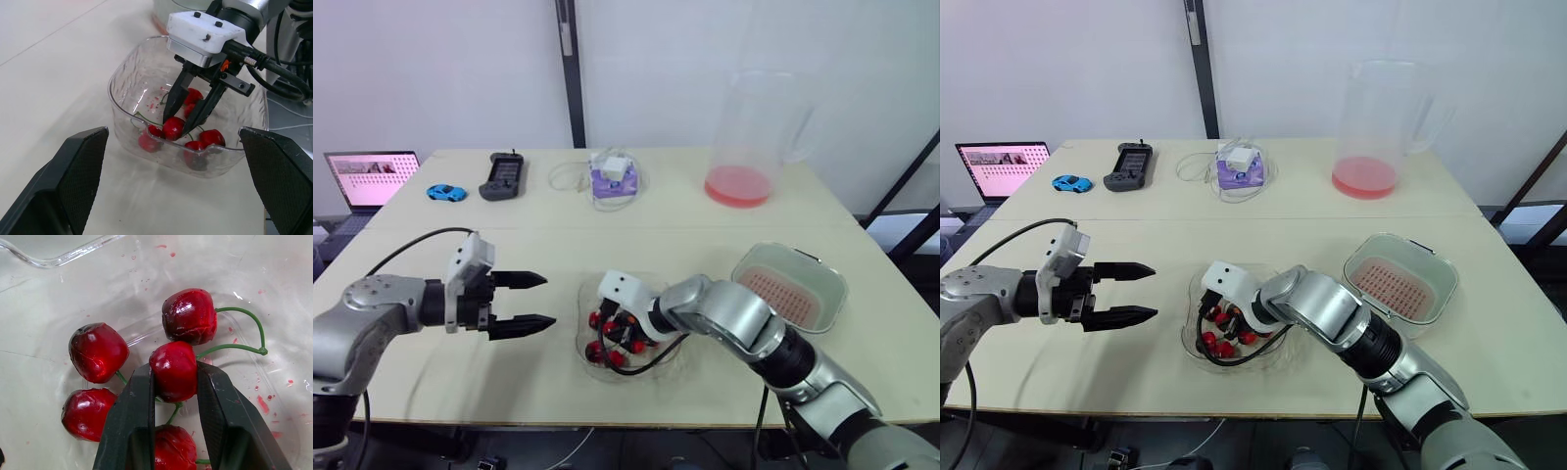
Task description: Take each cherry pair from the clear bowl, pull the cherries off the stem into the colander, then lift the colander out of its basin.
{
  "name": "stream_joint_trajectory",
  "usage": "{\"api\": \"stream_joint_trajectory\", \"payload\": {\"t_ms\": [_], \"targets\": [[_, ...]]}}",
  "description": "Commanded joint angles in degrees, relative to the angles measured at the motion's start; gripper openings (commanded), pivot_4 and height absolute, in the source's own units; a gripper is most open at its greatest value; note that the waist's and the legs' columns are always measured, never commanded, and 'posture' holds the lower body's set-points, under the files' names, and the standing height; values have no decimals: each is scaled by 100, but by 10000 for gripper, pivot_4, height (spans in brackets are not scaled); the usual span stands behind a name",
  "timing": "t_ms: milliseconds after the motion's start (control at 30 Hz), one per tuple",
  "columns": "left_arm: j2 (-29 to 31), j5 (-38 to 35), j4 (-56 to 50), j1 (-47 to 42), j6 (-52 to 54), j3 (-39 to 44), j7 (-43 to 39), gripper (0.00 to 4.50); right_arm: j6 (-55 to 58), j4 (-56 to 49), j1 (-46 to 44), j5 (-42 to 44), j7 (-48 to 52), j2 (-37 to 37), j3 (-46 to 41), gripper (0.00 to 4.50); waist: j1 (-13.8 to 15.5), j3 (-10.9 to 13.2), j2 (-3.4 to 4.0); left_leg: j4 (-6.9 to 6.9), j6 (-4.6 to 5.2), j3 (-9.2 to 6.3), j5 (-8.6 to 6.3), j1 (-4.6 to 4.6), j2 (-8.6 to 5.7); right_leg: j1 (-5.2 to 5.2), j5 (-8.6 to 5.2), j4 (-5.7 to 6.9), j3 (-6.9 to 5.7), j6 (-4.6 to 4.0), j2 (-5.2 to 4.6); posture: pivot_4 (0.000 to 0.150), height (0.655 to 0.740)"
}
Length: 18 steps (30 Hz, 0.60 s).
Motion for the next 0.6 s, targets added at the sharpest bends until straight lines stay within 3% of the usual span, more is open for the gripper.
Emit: {"api": "stream_joint_trajectory", "payload": {"t_ms": [33, 233, 300, 400, 600], "targets": [[21, -97, 70, -134, 14, 59, -52, 45000, 53, -401, -188, 74, 78, -144, -282, 8588, 2, 0, 1, 0, 0, 0, 0, 0, 0, 0, 0, 0, 0, 0, 0, 1500, 7332], [-209, -387, 230, -376, 236, 113, 10, 45000, -1294, -1330, -230, -403, 435, -1266, -156, 8588, 13, 1, -1, 0, 1, 1, -1, -1, -2, 4, 0, -10, -1, 1, -3, 1500, 7332], [-267, -391, 337, -526, 302, 64, 48, 45000, -3040, -1445, -84, -1190, 386, -1663, -125, 8588, 4, 2, 0, -1, 3, 0, -2, -1, -1, 3, 0, -10, -2, 1, -1, 1500, 7332], [-293, -318, 429, -645, 307, -35, -4, 45000, -4803, -1572, 301, -2049, 498, -2235, -64, 8588, -2, 2, -1, -5, 3, 1, -2, 1, 0, 2, 0, -12, -1, 1, 1, 1500, 7332], [-545, -447, 569, -1041, 434, -129, 12, 45000, -6243, -1629, 1073, -2926, 620, -2614, -359, 8588, 15, 2, -5, -5, 3, 3, -1, 0, -1, 8, 0, -21, 0, 1, -3, 1500, 7332]]}}
